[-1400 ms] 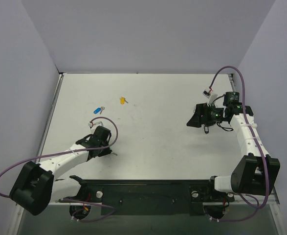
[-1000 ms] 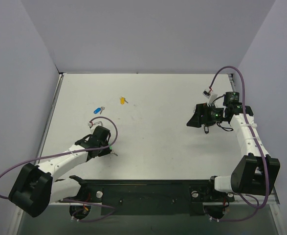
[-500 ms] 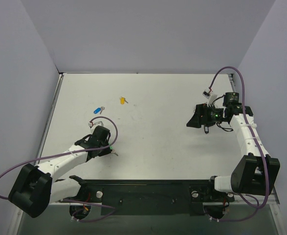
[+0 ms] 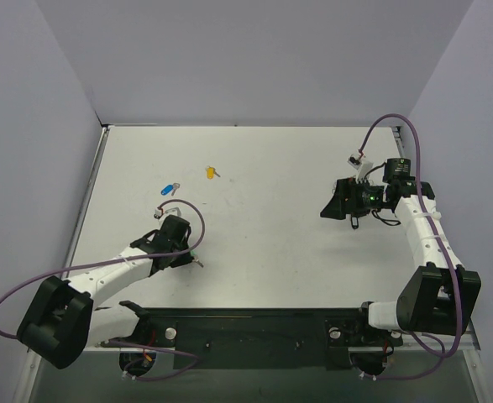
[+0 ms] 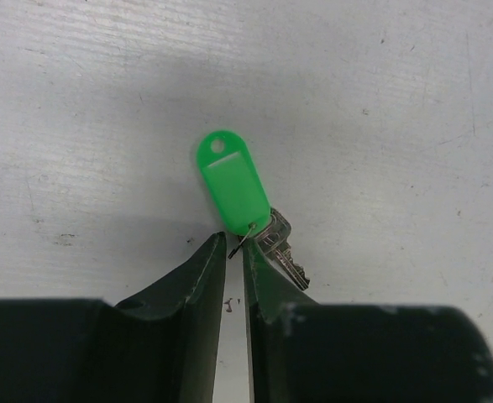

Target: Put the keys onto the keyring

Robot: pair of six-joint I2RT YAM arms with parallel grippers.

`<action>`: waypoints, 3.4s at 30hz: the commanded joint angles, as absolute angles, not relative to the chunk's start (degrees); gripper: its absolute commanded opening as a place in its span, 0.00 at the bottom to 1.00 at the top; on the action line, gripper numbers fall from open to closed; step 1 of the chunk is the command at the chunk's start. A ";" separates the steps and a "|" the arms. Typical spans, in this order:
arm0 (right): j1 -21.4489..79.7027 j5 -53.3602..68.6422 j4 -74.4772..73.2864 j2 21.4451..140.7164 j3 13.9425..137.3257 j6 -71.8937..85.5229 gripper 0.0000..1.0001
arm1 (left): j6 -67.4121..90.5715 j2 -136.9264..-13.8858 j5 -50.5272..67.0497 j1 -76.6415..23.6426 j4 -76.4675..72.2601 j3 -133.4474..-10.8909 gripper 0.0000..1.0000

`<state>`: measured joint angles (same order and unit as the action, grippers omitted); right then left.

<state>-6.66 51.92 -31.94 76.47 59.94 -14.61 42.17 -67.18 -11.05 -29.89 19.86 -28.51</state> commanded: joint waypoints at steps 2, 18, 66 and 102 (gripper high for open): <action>-6.42 53.88 -33.31 75.24 59.77 -15.56 0.77 | 40.61 -68.38 -10.63 -29.71 17.93 -29.44 0.24; -6.42 53.88 -33.84 75.67 59.94 -15.91 0.77 | 39.73 -68.38 -10.72 -29.79 17.67 -30.06 0.20; -5.54 58.26 -40.84 75.15 60.55 -25.82 0.77 | 7.93 -65.47 -2.91 -48.50 13.80 -42.70 0.00; 21.09 71.98 -89.91 77.52 68.73 -100.55 0.41 | -0.45 -66.80 9.84 -65.13 -26.45 -36.74 0.00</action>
